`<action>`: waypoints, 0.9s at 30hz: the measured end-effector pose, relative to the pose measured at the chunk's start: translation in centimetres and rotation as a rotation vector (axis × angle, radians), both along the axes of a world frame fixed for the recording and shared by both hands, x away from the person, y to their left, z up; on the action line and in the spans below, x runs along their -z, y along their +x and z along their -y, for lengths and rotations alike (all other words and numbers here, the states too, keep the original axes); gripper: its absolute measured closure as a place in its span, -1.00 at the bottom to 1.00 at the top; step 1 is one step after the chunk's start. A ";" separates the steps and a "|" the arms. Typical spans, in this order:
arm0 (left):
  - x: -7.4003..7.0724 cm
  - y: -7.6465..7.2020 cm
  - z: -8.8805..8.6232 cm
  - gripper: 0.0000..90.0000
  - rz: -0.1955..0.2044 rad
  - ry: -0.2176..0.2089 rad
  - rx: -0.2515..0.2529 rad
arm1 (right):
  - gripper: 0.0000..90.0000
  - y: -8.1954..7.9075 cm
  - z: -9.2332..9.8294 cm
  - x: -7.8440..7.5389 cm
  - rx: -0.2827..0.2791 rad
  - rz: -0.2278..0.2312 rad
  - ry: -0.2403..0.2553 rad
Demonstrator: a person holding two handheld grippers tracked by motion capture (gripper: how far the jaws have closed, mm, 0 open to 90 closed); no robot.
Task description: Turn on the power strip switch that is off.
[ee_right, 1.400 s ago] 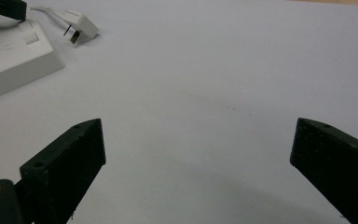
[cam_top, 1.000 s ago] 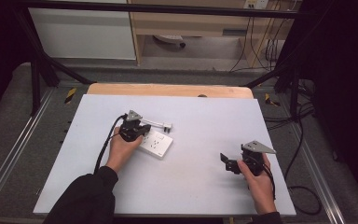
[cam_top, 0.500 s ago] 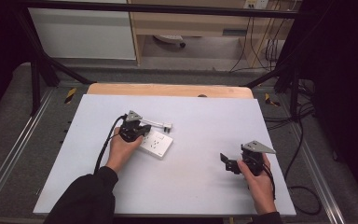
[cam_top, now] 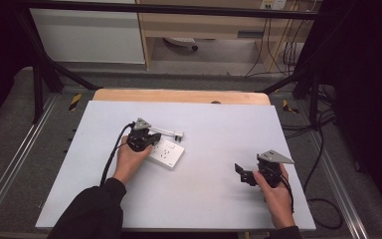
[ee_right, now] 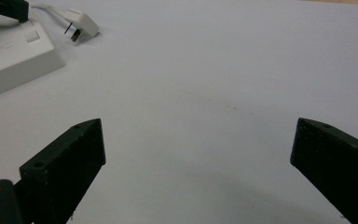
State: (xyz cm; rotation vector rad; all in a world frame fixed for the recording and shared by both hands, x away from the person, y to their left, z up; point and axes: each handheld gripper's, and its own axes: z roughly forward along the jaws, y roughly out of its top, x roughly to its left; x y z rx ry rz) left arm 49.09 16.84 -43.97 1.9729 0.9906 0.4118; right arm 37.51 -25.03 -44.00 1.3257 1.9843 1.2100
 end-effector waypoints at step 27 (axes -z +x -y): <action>0.1 0.2 -0.5 1.00 0.010 -0.003 -0.010 | -0.93 0.0 0.0 0.0 0.001 0.005 -0.001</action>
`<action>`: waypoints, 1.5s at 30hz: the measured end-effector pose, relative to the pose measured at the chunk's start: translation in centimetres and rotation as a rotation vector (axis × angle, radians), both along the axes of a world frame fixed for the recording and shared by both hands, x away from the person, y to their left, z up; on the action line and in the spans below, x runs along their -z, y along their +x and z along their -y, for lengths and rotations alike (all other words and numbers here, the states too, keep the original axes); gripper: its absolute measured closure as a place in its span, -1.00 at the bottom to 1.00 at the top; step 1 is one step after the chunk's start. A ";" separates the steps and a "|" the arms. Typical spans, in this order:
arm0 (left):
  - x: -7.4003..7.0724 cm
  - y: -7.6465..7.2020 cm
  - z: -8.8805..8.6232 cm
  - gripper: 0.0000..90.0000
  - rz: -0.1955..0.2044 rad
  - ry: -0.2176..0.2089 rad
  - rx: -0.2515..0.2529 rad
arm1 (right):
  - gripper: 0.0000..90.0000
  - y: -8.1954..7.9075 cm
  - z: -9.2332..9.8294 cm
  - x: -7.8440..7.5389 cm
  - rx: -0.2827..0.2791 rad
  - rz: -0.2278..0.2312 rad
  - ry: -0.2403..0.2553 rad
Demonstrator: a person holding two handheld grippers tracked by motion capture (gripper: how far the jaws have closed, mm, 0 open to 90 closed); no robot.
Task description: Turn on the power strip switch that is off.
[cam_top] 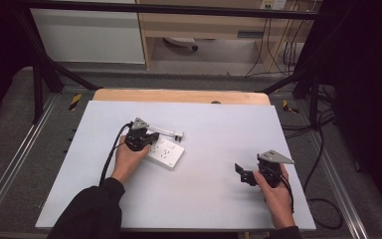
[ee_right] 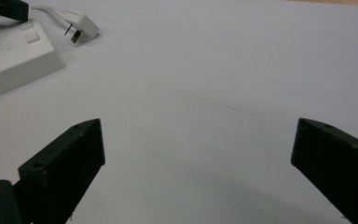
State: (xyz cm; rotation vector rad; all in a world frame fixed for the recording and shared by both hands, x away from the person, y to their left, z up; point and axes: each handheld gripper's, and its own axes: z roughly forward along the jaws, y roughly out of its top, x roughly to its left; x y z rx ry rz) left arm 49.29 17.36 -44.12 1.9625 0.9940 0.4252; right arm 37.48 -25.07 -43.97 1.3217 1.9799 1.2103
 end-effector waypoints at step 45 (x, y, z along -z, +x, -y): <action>-1.3 0.2 1.6 0.36 0.050 -0.049 0.014 | -0.93 -0.1 0.0 -0.1 -0.001 0.004 0.004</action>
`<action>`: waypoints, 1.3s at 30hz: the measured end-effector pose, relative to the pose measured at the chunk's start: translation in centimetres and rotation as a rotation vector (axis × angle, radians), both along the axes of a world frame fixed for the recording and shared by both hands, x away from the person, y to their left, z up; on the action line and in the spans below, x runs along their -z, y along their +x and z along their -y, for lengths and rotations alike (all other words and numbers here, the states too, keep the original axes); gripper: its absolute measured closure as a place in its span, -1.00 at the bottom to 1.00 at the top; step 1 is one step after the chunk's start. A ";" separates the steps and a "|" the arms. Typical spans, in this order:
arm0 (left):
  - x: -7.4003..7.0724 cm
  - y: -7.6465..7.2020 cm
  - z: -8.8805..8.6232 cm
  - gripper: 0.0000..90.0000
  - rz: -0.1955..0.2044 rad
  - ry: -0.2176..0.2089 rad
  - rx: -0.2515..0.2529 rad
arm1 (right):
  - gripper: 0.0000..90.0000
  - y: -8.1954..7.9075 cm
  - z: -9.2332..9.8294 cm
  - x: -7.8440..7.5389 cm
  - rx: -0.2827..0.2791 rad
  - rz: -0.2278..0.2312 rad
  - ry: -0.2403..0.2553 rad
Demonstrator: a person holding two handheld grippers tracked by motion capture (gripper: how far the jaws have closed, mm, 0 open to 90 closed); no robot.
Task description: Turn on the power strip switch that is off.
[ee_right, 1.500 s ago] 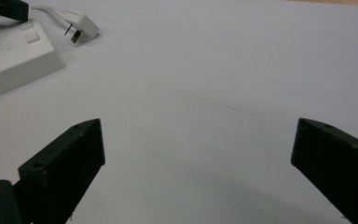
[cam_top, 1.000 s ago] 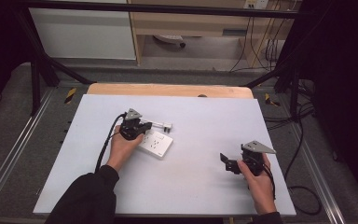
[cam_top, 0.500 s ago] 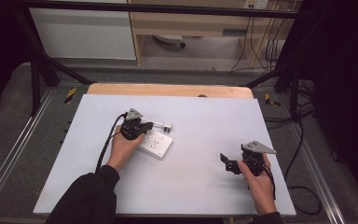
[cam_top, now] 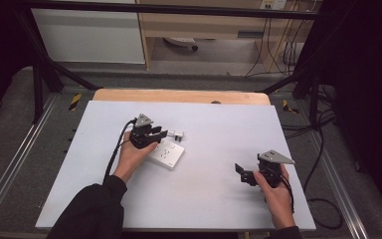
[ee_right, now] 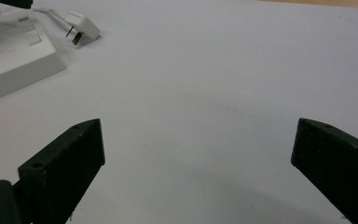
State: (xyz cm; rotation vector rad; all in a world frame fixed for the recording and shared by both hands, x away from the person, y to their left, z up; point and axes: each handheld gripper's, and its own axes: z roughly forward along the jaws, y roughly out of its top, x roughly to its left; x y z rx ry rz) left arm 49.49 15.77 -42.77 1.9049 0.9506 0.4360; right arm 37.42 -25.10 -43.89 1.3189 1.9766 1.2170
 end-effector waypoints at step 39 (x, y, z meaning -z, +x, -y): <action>-2.2 -0.4 1.6 -0.84 0.063 -0.058 -0.016 | -0.93 0.0 0.1 -0.1 -0.001 0.006 0.002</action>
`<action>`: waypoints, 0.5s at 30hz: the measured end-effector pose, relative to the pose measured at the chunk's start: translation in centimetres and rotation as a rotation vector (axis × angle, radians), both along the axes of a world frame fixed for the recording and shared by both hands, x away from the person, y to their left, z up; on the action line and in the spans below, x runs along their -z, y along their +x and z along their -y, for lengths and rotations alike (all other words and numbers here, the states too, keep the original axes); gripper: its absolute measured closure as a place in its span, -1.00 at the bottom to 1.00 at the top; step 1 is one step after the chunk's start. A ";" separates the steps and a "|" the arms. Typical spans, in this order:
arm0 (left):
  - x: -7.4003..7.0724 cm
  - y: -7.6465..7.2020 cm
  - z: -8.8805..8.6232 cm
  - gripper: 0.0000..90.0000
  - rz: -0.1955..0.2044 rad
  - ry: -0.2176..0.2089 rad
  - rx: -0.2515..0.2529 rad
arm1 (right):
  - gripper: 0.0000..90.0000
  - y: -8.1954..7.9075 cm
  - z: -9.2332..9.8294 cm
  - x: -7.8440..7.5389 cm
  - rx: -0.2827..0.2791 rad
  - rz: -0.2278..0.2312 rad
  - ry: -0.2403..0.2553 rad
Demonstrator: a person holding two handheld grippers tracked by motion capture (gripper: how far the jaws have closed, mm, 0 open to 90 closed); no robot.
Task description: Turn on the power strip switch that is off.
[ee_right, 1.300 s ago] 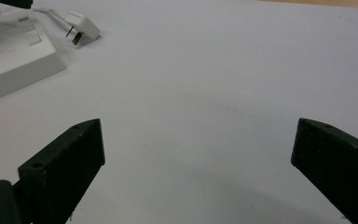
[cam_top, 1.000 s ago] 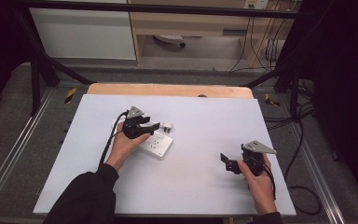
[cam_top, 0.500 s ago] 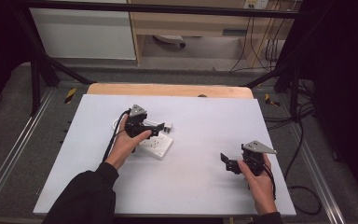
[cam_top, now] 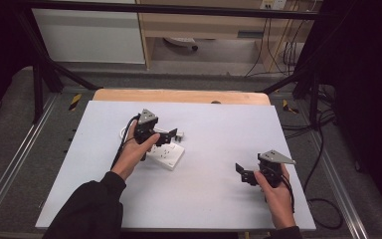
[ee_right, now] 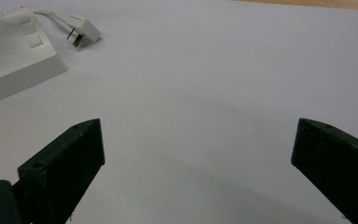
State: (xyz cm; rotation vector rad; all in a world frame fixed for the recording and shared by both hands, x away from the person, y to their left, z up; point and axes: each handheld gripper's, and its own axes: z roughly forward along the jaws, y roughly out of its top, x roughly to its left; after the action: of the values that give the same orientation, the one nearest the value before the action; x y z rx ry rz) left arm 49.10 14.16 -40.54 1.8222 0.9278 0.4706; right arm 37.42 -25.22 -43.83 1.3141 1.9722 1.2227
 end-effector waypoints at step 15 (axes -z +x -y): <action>-2.9 -1.7 -1.8 -0.82 -0.016 -0.013 0.020 | -0.93 0.0 -0.1 0.0 0.000 -0.006 -0.002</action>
State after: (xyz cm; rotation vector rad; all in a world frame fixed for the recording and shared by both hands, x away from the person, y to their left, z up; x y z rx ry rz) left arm 47.36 15.96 -37.64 1.8241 0.9213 0.4372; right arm 37.45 -25.16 -43.86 1.3183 1.9773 1.2174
